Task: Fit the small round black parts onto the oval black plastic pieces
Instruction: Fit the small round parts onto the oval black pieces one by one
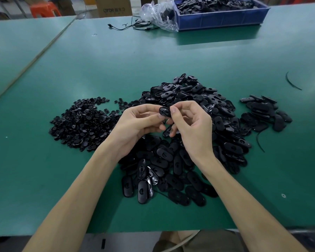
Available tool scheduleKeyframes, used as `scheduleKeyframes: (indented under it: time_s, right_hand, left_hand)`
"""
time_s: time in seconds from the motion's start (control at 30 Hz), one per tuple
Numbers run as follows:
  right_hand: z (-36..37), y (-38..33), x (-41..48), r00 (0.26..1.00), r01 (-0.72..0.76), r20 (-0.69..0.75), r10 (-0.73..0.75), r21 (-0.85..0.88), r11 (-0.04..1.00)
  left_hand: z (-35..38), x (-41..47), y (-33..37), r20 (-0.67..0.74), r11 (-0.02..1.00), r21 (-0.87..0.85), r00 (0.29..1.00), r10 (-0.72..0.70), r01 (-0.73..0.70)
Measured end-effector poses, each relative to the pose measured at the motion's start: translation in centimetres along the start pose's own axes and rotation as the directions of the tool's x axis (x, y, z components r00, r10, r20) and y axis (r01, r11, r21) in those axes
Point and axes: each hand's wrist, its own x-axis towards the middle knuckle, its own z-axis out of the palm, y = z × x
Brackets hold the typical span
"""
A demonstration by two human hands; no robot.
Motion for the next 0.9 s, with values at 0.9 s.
scheduleKeyframes:
  time_s: [0.9]
  right_hand:
    - [0.19, 0.04, -0.11, 0.998, -0.031, 0.051, 0.029, 0.041, 0.999]
  left_hand:
    - [0.54, 0.00, 0.17, -0.087, 0.981, 0.161, 0.989, 0.123, -0.108]
